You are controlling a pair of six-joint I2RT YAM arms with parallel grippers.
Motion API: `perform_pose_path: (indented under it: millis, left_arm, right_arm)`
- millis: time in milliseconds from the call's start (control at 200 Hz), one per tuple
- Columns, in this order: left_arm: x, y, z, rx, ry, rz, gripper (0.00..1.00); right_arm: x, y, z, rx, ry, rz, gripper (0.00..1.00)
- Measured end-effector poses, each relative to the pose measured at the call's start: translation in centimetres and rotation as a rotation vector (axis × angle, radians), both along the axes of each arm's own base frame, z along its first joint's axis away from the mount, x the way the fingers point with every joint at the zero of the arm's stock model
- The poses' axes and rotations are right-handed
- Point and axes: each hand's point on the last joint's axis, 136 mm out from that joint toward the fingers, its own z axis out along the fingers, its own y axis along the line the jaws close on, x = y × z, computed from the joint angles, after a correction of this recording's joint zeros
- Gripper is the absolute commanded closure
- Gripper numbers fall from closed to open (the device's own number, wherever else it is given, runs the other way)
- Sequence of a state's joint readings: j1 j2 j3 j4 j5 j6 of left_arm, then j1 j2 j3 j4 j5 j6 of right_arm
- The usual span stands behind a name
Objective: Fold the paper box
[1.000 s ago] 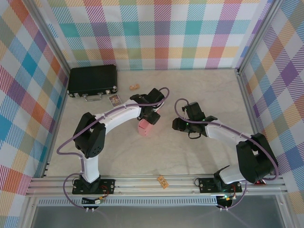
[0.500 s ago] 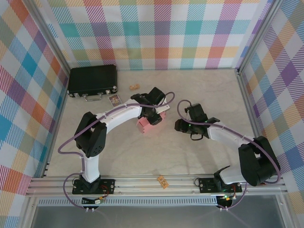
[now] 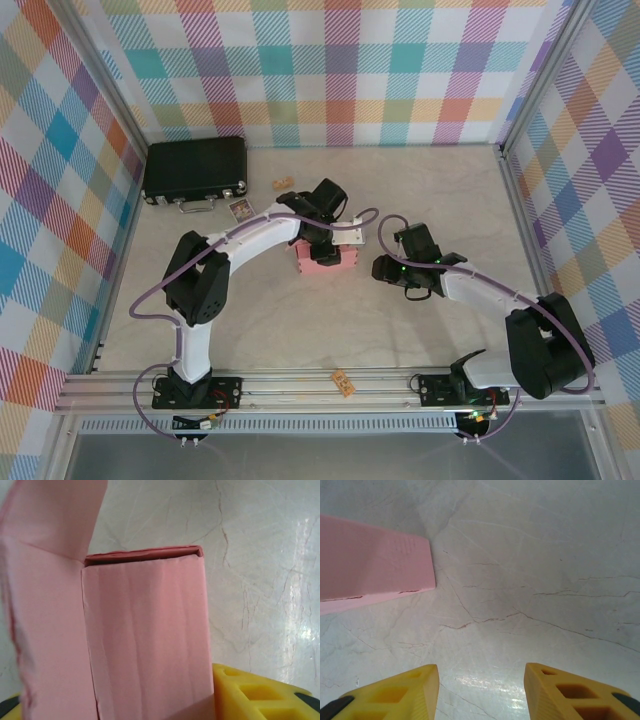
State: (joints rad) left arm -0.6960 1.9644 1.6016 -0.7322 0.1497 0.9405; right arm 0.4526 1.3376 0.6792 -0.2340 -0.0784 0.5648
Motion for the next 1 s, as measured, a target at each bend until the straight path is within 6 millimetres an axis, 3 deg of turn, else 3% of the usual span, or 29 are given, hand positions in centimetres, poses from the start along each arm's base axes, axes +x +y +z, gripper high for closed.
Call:
perform_pose_path:
  millis: [230, 375, 660, 865, 1000]
  left_arm:
    - [0.6, 0.2, 0.0, -0.005, 0.0, -0.082, 0.43]
    - [1.0, 0.0, 0.4, -0.012, -0.011, -0.096, 0.3]
    - [1.2, -0.1, 1.8, -0.018, -0.004, -0.067, 0.19]
    - [0.9, 0.1, 2.2, -0.023, 0.022, -0.015, 0.1]
    - [0.9, 0.5, 4.5, -0.059, -0.001, 0.061, 0.09]
  right_arm:
    - [0.0, 0.0, 0.2, 0.005, -0.005, -0.003, 0.51]
    - [0.0, 0.0, 0.2, 0.004, -0.005, -0.003, 0.51]
    - [0.0, -0.3, 0.1, -0.015, 0.003, -0.004, 0.5]
    - [1.1, 0.1, 1.3, -0.017, -0.027, 0.014, 0.49]
    - [2.1, 0.3, 2.4, -0.026, -0.052, 0.034, 0.49]
